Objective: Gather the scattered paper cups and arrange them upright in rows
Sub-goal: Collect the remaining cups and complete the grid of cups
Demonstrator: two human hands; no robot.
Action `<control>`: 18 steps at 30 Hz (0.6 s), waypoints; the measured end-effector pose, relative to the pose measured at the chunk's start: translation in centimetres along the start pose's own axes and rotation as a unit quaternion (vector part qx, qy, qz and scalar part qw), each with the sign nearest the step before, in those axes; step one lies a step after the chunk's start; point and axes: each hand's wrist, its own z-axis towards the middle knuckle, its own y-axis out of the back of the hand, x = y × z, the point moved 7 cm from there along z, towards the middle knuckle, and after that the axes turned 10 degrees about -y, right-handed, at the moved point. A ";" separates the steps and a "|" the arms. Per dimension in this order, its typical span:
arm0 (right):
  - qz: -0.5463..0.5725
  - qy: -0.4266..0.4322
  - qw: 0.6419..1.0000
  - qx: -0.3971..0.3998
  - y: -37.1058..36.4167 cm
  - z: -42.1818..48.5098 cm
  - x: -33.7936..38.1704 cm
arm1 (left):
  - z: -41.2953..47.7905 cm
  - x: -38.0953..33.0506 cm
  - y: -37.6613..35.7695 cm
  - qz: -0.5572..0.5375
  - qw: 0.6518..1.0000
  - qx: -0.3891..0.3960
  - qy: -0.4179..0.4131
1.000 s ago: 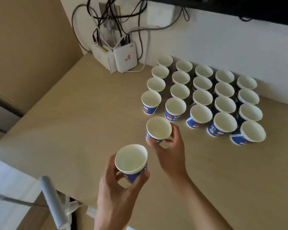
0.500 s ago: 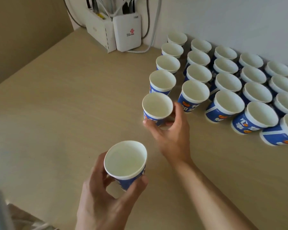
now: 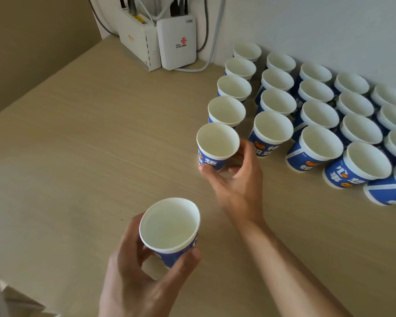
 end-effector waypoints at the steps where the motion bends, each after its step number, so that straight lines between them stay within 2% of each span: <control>1: -0.005 -0.001 1.000 0.001 0.2 -0.1 -0.1 | 0.0 0.0 0.0 0.005 1.000 0.003 0.000; 5: -0.018 -0.013 1.000 -0.009 2.7 -2.3 -1.0 | 0.0 -0.7 -0.2 0.026 1.000 0.018 0.001; 7: -0.007 -0.006 1.000 0.016 4.4 -3.8 -1.3 | 0.1 -1.1 -0.7 0.031 0.999 0.028 0.007; 9: -0.018 0.003 0.997 0.079 5.6 -5.1 -1.2 | 0.3 -1.5 -1.6 0.034 0.999 0.039 0.013; 11: -0.071 0.016 0.984 0.165 6.1 -6.4 -0.7 | 0.7 -2.1 -2.7 0.038 0.998 0.057 0.009; 13: -0.129 0.036 0.967 0.217 6.5 -7.6 -0.3 | 1.1 -2.8 -4.1 0.039 0.996 0.081 0.003; 15: -0.144 0.040 0.963 0.224 7.0 -8.1 0.1 | 1.4 -3.3 -5.6 0.043 0.993 0.107 -0.001; 18: -0.123 0.047 0.974 0.183 8.0 -7.8 0.6 | 1.8 -4.0 -7.6 0.051 0.989 0.135 -0.014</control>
